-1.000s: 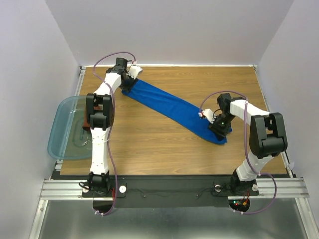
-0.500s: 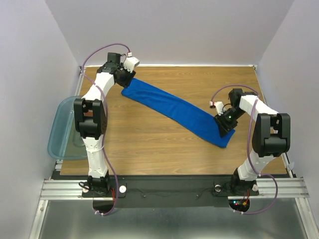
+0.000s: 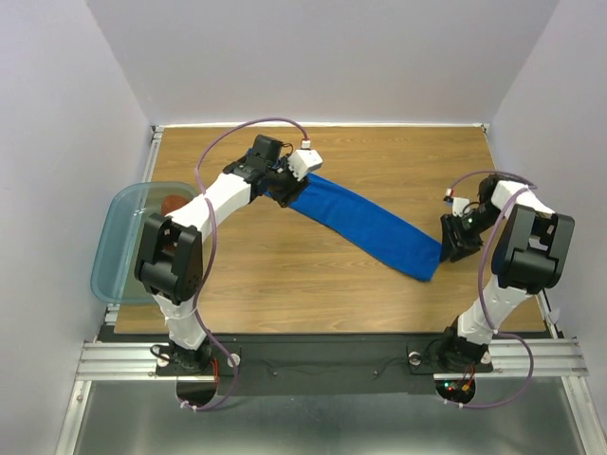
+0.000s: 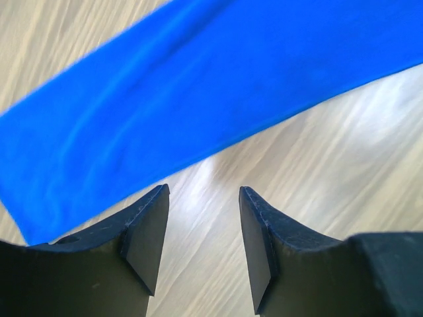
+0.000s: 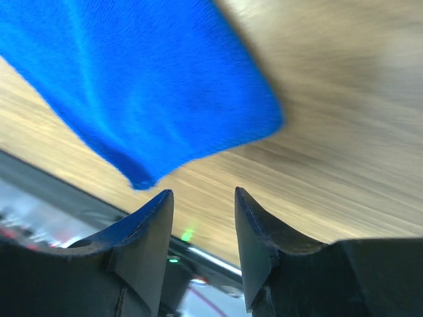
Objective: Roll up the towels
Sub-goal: Fold the towel
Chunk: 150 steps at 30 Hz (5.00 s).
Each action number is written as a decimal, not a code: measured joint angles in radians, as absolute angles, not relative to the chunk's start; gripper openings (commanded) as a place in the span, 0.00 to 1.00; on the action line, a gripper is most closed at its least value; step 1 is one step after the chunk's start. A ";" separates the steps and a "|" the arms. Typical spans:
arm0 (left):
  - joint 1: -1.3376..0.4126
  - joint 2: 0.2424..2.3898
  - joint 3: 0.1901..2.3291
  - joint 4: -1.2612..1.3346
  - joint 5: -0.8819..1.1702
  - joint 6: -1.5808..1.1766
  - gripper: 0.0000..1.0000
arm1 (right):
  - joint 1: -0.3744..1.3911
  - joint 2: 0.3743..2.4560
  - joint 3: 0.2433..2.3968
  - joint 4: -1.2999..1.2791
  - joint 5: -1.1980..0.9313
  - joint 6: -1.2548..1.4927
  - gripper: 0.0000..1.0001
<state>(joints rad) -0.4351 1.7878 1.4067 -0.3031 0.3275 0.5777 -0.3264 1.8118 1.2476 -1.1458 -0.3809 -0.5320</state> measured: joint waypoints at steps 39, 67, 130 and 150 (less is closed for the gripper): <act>-0.407 1.677 1.237 -0.159 0.281 0.572 0.60 | -0.406 1.981 1.223 -1.200 -0.524 -0.474 0.41; -0.328 2.281 1.803 -0.232 0.120 0.133 0.49 | -0.133 2.020 1.375 -1.073 -0.422 -0.561 0.17; -0.170 1.622 1.261 -0.041 0.528 0.121 0.63 | 0.362 2.589 2.339 -0.318 -0.362 0.270 0.01; -0.138 1.605 1.203 -0.046 0.527 0.104 0.63 | 0.368 2.670 2.267 -0.105 -0.156 0.425 0.01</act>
